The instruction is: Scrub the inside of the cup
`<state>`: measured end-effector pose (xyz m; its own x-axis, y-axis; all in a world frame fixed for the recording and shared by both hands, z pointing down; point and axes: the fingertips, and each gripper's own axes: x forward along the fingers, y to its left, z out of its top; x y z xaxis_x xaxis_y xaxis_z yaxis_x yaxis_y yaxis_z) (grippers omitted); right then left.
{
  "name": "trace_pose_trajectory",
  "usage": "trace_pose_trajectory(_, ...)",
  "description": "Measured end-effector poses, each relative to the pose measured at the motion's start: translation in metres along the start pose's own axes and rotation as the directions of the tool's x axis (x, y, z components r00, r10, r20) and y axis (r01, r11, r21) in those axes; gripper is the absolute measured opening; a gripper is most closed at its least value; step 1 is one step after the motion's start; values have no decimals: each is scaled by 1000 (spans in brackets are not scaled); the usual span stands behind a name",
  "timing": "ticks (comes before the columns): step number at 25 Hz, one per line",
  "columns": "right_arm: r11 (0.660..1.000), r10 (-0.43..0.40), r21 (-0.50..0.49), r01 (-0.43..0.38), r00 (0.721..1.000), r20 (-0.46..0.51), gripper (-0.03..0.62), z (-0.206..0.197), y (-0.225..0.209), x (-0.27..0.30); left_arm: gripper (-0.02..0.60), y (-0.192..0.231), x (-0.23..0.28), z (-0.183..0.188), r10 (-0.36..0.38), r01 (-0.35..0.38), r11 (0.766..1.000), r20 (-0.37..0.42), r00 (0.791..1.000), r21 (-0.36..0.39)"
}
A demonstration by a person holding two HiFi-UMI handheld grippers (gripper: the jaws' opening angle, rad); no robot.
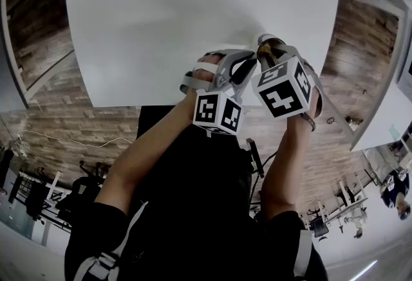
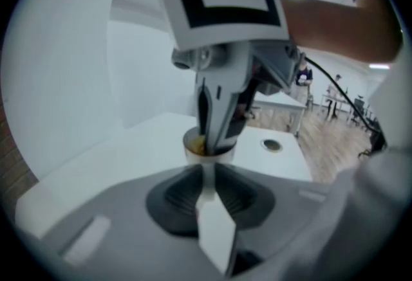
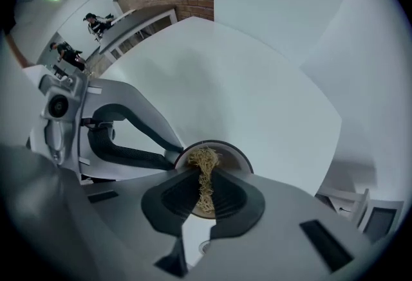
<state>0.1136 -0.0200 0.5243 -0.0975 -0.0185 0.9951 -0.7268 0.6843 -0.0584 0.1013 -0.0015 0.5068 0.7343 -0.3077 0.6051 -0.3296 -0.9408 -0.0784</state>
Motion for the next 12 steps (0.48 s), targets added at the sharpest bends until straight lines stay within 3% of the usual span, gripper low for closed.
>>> trace_pose_trajectory(7, 995, 77, 63, -83, 993, 90, 29, -3, 4, -38, 66, -3, 0, 0, -3, 3, 1000, 2, 1000, 15)
trace_pose_trajectory(12, 992, 91, 74, -98, 991, 93, 29, -4, 4, -38, 66, -2, 1, -1, -2, 2, 1000, 3, 1000, 16)
